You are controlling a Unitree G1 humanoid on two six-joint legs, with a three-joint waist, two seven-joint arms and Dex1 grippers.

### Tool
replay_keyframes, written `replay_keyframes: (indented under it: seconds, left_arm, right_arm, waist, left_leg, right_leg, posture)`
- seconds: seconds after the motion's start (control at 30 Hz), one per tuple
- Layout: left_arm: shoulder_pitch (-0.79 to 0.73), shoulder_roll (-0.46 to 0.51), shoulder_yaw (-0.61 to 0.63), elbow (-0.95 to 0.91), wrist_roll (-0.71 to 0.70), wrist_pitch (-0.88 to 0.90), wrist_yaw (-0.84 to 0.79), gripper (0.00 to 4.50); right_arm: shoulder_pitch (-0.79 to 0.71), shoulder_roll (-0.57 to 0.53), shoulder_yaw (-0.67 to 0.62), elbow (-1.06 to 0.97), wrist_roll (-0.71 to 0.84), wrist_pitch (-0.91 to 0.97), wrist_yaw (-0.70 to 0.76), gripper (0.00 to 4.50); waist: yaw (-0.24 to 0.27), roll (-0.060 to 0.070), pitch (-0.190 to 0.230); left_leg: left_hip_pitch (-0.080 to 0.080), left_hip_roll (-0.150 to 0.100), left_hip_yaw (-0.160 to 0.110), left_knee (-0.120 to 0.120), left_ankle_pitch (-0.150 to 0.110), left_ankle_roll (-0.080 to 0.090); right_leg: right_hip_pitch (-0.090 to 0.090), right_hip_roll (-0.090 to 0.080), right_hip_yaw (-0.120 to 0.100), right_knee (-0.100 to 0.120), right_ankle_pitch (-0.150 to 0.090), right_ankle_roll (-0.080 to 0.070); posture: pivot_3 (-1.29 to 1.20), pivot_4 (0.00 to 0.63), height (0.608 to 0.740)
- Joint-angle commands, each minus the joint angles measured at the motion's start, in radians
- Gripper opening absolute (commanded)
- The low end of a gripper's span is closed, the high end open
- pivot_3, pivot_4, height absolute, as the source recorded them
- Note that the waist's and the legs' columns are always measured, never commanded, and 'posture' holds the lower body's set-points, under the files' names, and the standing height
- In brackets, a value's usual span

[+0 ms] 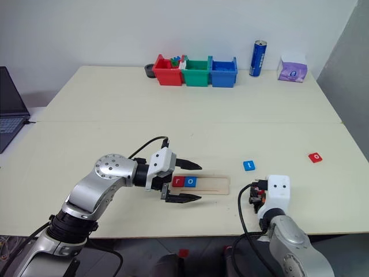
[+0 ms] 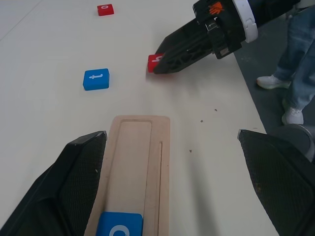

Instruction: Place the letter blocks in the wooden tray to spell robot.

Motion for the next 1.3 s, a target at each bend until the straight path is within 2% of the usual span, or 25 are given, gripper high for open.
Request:
replay_keyframes:
  seconds: [0.03,0.4,0.67,0.7,0.77,0.93,1.03,1.1,1.3]
  left_arm:
    - [0.002,0.005,-0.004,-0.018,0.000,-0.022,-0.008,4.50]
    - [0.006,0.000,-0.006,-0.023,0.011,-0.023,0.005,4.50]
    - [0.006,-0.001,-0.004,-0.020,0.014,-0.024,0.012,4.50]
    - [0.006,0.001,-0.001,-0.019,0.014,-0.024,0.013,4.50]
    - [0.007,0.003,0.005,-0.016,0.015,-0.022,0.017,4.50]
    - [0.004,0.016,0.045,0.008,0.006,-0.001,0.044,4.50]
    - [0.018,0.032,0.055,0.015,0.010,-0.005,0.046,4.50]
    - [0.022,0.039,0.054,0.018,0.016,-0.013,0.046,4.50]
    - [0.011,0.036,0.057,0.012,0.007,-0.003,0.057,4.50]
  right_arm:
    - [-0.019,-0.005,0.016,-0.012,-0.016,-0.028,0.002,1.47]
    - [-0.062,0.004,0.083,0.084,-0.072,-0.081,-0.005,1.47]
    - [-0.080,0.002,0.085,0.053,-0.077,-0.101,0.016,4.30]
    - [-0.088,-0.014,0.077,0.037,-0.073,-0.102,0.030,4.48]
    - [-0.101,-0.059,0.072,0.014,-0.069,-0.100,0.064,4.48]
    - [-0.126,-0.307,0.018,-0.029,0.081,-0.097,0.358,4.48]
    - [-0.112,-0.607,0.011,0.044,0.049,-0.257,0.619,4.48]
    - [-0.137,-0.665,-0.023,0.112,0.122,-0.266,0.714,4.48]
    - [-0.243,-0.792,0.068,0.374,0.030,-0.465,0.886,4.48]
  waist:
    - [0.000,0.000,0.000]
    - [-0.001,0.000,0.000]
    - [-0.001,0.000,0.000]
    - [-0.001,0.000,0.000]
    - [-0.001,0.000,0.000]
    - [-0.001,0.000,0.000]
    - [-0.001,0.001,0.001]
    - [0.000,-0.001,0.001]
    - [0.000,-0.003,0.002]
  left_leg:
    - [0.000,0.000,0.000,0.000,0.000,0.000]
    - [0.000,0.000,0.000,0.000,0.000,0.000]
    - [0.000,0.000,0.000,0.000,0.000,0.000]
    - [0.000,0.000,0.000,0.000,0.000,0.000]
    - [0.000,0.000,0.000,0.000,0.000,0.000]
    - [0.000,0.000,0.000,0.000,0.000,0.000]
    - [-0.001,-0.001,-0.001,-0.001,0.000,0.000]
    - [0.000,-0.001,0.000,-0.001,0.000,0.001]
    - [0.000,0.000,-0.001,0.000,0.000,0.001]
  right_leg:
    - [0.000,0.000,0.000,0.000,0.000,0.000]
    - [0.000,0.000,0.000,0.000,0.000,0.000]
    - [0.000,0.000,0.000,0.000,0.000,0.000]
    - [0.000,0.000,0.000,0.000,0.000,0.000]
    - [0.000,0.000,0.000,-0.001,0.000,0.000]
    - [0.000,0.000,-0.001,-0.001,0.000,0.000]
    - [0.000,0.001,-0.001,-0.003,0.000,0.000]
    - [0.001,0.000,0.000,-0.004,0.000,0.000]
    - [0.001,0.001,0.000,-0.004,0.000,0.000]
  posture:
    - [0.00,0.150,0.740]
    - [0.00,0.150,0.740]
    - [0.00,0.150,0.740]
    - [0.00,0.150,0.740]
    - [0.00,0.150,0.740]
    - [0.00,0.150,0.740]
    - [0.00,0.150,0.740]
    - [0.00,0.150,0.740]
    - [0.00,0.150,0.740]
